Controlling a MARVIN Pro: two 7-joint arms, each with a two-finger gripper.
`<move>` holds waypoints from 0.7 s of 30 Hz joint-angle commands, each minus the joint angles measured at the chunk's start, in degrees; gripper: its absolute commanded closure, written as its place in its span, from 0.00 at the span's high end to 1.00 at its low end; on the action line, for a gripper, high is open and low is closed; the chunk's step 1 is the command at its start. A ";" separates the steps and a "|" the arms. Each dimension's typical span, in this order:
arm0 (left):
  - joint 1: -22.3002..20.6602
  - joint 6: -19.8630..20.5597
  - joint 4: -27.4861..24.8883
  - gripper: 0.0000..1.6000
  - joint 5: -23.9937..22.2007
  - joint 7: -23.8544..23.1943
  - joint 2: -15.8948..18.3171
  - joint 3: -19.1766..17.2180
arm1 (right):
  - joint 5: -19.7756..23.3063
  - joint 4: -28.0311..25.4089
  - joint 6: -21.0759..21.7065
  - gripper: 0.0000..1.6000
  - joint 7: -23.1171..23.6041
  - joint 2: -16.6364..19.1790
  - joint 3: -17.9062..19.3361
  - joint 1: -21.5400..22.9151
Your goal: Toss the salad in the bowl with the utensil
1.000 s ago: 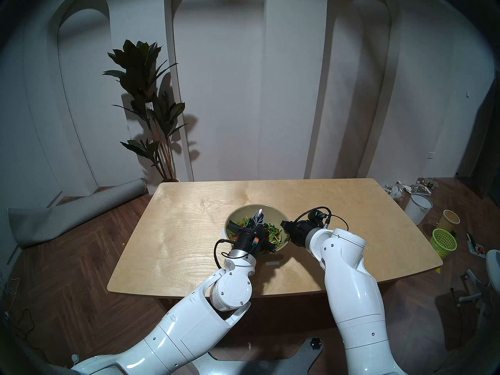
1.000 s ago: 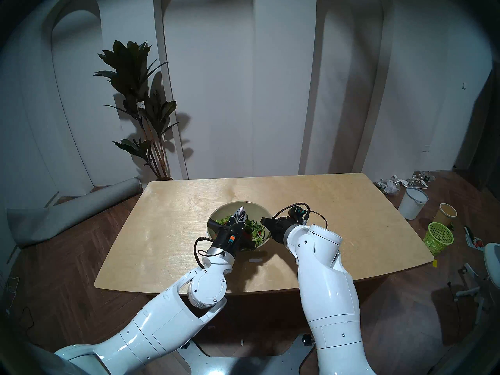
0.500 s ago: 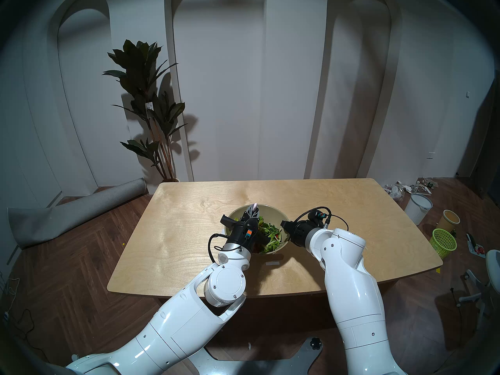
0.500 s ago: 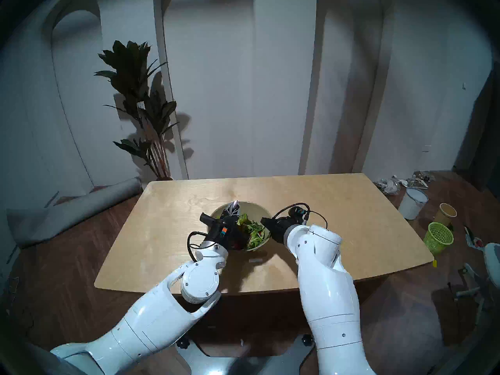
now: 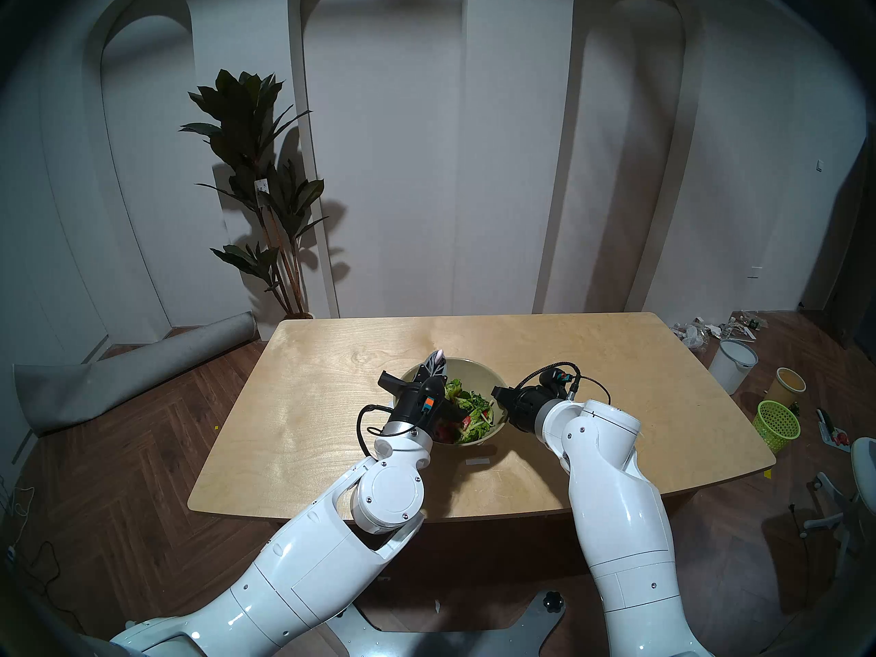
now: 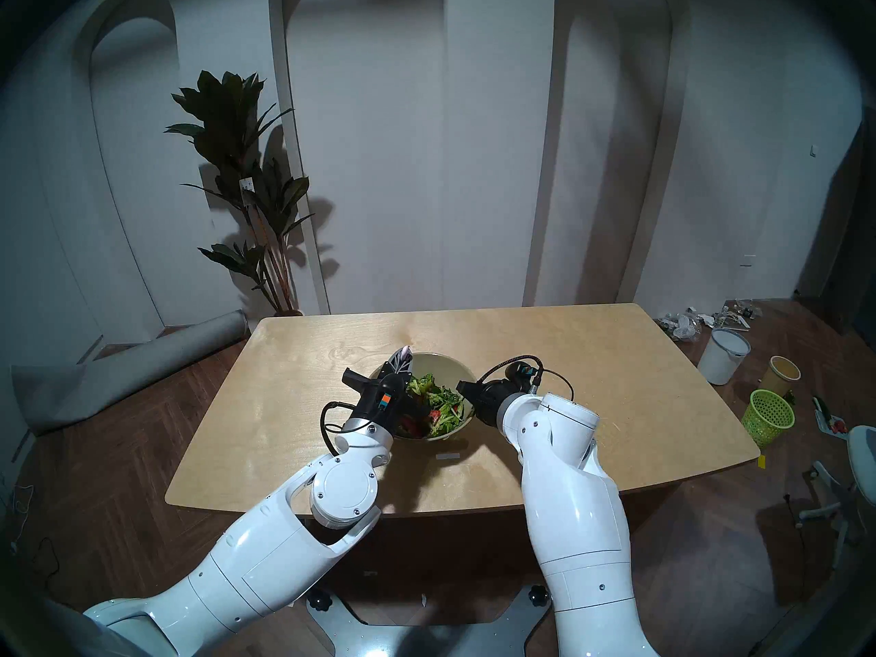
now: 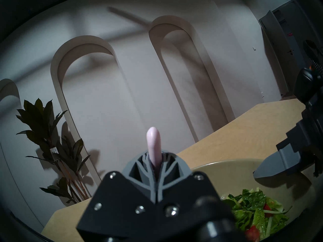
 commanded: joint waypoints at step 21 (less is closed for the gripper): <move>3.02 14.12 -13.01 0.00 -41.76 -13.15 -2.93 -17.80 | 0.09 -1.33 -0.03 0.00 0.11 -0.02 0.03 0.44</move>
